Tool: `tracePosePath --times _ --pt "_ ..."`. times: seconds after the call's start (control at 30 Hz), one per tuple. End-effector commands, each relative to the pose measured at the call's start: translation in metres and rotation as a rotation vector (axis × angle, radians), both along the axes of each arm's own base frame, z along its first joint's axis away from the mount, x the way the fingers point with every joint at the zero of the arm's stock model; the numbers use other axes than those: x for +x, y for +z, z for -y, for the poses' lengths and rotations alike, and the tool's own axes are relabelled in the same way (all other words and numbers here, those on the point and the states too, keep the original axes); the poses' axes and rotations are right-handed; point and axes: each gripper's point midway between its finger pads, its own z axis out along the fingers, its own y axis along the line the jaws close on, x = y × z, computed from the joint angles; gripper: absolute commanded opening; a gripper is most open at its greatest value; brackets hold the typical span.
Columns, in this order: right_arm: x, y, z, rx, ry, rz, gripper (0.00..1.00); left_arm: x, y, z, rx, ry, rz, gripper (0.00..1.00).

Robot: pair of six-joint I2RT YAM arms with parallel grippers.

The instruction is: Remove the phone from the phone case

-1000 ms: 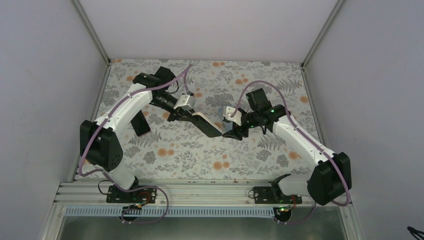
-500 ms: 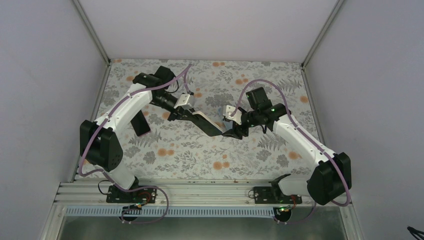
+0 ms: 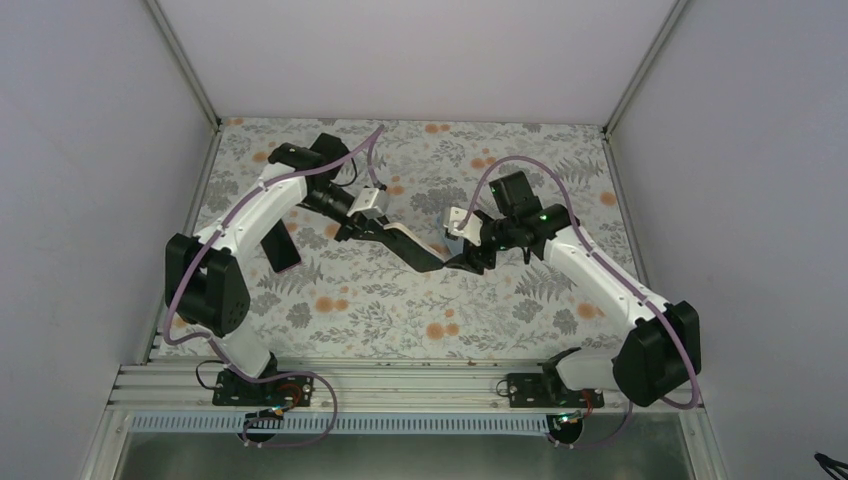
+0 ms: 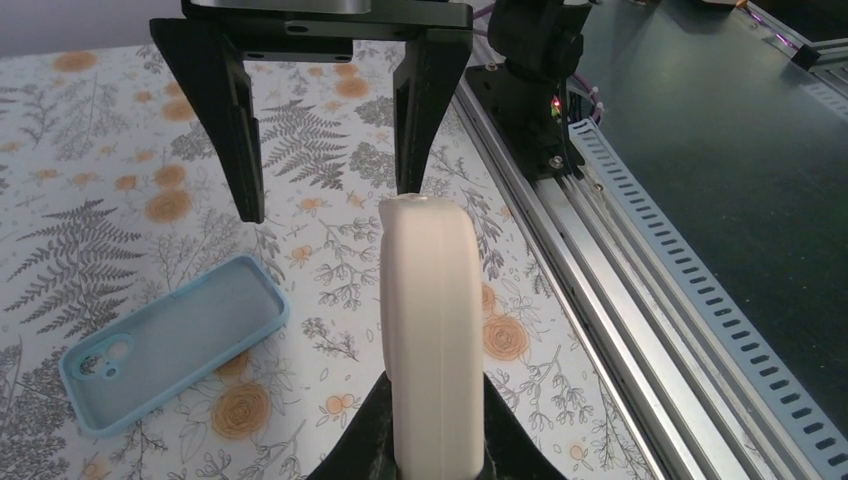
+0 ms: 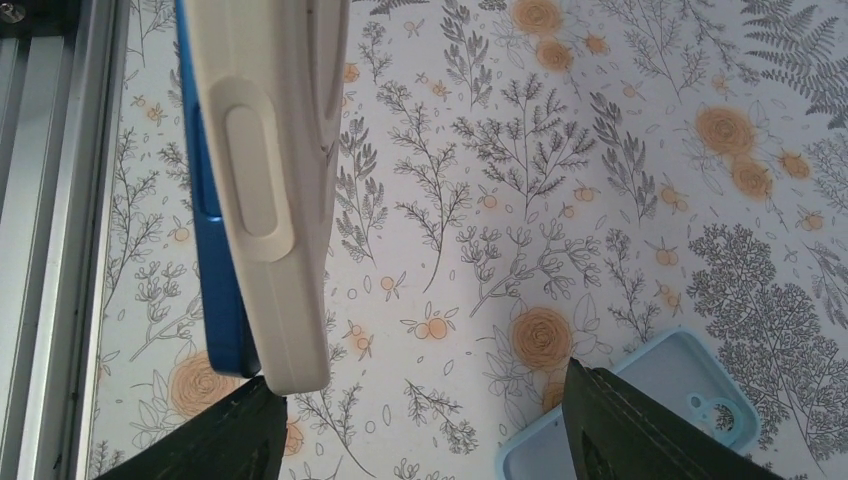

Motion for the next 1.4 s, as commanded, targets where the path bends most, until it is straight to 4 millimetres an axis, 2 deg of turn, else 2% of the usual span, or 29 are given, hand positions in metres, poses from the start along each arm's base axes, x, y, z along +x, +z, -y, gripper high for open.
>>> tracePosePath --times 0.0,0.13,0.4,0.67,0.8,0.97,1.0,1.07,1.2,1.23,1.3,1.37 --pt "0.035 0.034 -0.015 0.062 -0.027 0.134 0.71 -0.021 0.026 0.008 -0.115 -0.057 -0.051 0.02" --pt "0.042 0.040 -0.024 0.090 -0.020 0.117 0.71 -0.025 0.027 0.010 -0.132 -0.069 -0.061 0.02" --pt "0.043 0.068 -0.050 0.157 0.038 0.104 0.72 -0.022 0.032 0.017 -0.179 -0.079 -0.094 0.02" --pt "0.044 0.088 -0.078 0.207 0.081 0.126 0.74 -0.028 0.046 0.027 -0.235 -0.106 -0.122 0.02" --pt "0.030 0.103 -0.096 0.260 0.175 0.064 0.75 -0.031 0.048 0.034 -0.234 -0.129 -0.124 0.02" --pt "0.001 0.094 -0.121 0.259 0.277 -0.011 0.74 -0.017 0.058 0.043 -0.258 -0.123 -0.118 0.02" --pt "-0.003 0.091 -0.126 0.260 0.284 -0.031 0.70 -0.012 0.060 0.045 -0.257 -0.114 -0.110 0.02" --pt "-0.005 0.090 -0.131 0.265 0.281 -0.062 0.54 -0.002 0.058 0.049 -0.239 -0.092 -0.080 0.02" --pt "0.009 0.089 -0.123 0.257 0.222 -0.094 0.06 0.025 0.052 0.052 -0.141 0.029 0.049 0.05" --pt "0.016 0.091 -0.116 0.267 0.193 -0.096 0.04 0.034 0.050 0.051 -0.129 0.075 0.096 0.12" --pt "0.023 0.088 -0.103 0.267 0.157 -0.099 0.04 0.046 0.053 0.042 -0.100 0.178 0.191 0.36" --pt "0.029 0.086 -0.090 0.269 0.127 -0.113 0.04 0.058 0.060 0.031 -0.112 0.264 0.252 0.51"
